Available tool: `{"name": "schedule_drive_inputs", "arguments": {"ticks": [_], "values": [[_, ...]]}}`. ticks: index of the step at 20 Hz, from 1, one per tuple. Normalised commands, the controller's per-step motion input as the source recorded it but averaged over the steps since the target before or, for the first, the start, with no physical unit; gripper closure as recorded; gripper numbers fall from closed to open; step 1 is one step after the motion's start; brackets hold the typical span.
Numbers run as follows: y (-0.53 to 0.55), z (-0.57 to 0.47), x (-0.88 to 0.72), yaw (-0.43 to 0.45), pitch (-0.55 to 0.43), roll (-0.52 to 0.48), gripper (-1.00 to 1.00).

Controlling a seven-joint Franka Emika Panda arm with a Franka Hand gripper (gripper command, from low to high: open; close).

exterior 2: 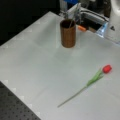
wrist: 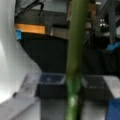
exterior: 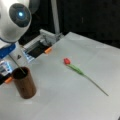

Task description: Flower insertion into a vase

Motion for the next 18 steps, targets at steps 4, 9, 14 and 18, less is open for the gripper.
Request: {"name": "schedule_drive_inputs", "arguments": {"ticks": [4,9,14,18], "values": [[-0.11,0.02,0.15,-0.109,0.218,-0.084,1.0],[-0.13,-0.09,0.28,-0.165,0.201,-0.072,1.0],[-0.13,-0.06,0.29,-0.134,0.18,-0.038,1.0],[-0.12,-0.07,0.31,-0.123,0.107,-0.033,1.0]]}}
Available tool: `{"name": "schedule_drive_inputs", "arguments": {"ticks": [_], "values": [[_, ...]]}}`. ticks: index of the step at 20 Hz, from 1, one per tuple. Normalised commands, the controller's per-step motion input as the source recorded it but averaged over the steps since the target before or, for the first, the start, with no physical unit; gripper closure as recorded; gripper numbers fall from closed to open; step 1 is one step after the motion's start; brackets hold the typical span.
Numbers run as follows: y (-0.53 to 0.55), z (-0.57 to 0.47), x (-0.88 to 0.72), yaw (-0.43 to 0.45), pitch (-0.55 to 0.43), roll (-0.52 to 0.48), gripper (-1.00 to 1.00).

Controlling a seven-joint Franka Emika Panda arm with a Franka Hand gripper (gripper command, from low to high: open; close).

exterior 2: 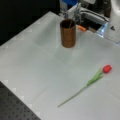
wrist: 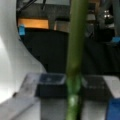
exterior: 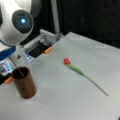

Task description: Flower insertion into a vase

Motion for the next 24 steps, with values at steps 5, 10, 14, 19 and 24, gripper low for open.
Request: {"name": "schedule_drive_inputs", "arguments": {"ticks": [5,10,14,19,24], "values": [[-0.11,-0.1,0.35,-0.119,0.072,-0.021,1.0],[-0.06,-0.11,0.35,-0.14,0.078,-0.005,1.0],[-0.01,-0.14,0.37,-0.175,0.077,-0.002,1.0],[0.01,-0.19,0.4,-0.187,0.067,0.011,1.0],[0.01,-0.23,0.4,-0.17,0.068,0.039,1.0]]}}
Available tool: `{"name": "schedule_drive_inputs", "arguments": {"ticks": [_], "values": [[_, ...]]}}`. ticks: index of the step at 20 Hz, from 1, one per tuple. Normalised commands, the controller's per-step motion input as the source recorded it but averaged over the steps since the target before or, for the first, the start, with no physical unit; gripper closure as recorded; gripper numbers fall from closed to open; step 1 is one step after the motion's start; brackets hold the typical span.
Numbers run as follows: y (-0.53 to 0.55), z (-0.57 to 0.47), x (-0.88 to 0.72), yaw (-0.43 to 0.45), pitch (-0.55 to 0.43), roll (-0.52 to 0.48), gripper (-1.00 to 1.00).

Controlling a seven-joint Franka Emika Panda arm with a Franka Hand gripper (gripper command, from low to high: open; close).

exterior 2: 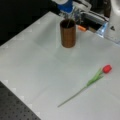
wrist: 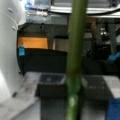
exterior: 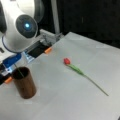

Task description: Flower insertion into a vase

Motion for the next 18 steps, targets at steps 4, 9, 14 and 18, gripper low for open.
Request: {"name": "schedule_drive_inputs", "arguments": {"ticks": [4,9,14,18], "values": [[0.01,-0.29,0.39,-0.165,0.049,0.042,1.0],[0.03,-0.2,0.36,-0.163,0.06,0.035,-1.0],[0.06,-0.03,0.37,-0.185,0.061,0.039,-1.0],[0.04,0.04,0.34,-0.169,0.107,0.024,-1.0]]}}
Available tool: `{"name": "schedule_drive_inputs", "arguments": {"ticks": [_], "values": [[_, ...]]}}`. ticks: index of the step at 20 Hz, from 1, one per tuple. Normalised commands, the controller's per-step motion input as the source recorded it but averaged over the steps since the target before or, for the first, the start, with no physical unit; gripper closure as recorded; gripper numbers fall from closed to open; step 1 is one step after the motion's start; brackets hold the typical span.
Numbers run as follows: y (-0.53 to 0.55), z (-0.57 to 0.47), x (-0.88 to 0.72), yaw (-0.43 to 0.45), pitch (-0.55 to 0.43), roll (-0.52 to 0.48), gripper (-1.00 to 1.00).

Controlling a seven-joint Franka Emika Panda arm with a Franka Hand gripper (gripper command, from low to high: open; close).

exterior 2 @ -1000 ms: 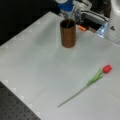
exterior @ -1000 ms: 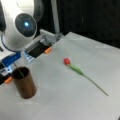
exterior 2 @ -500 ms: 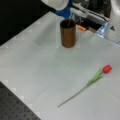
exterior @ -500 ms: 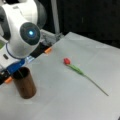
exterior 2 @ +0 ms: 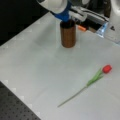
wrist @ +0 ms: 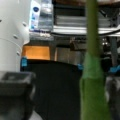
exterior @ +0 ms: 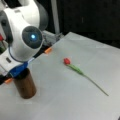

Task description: Flower insertion into a vase

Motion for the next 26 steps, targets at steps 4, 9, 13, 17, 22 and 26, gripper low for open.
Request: {"name": "schedule_drive_inputs", "arguments": {"ticks": [4,9,13,17,22,26], "values": [[0.01,0.06,0.32,-0.16,0.134,0.015,-1.0],[0.03,0.14,0.34,-0.166,-0.099,0.023,-1.0],[0.19,0.25,0.18,-0.123,-0.469,0.052,-1.0],[0.28,0.21,-0.06,-0.046,-0.644,0.029,-1.0],[0.37,0.0,-0.22,0.044,-0.771,0.046,-1.0],[0.48,-0.08,-0.19,0.063,-0.708,0.086,-1.0]]}}
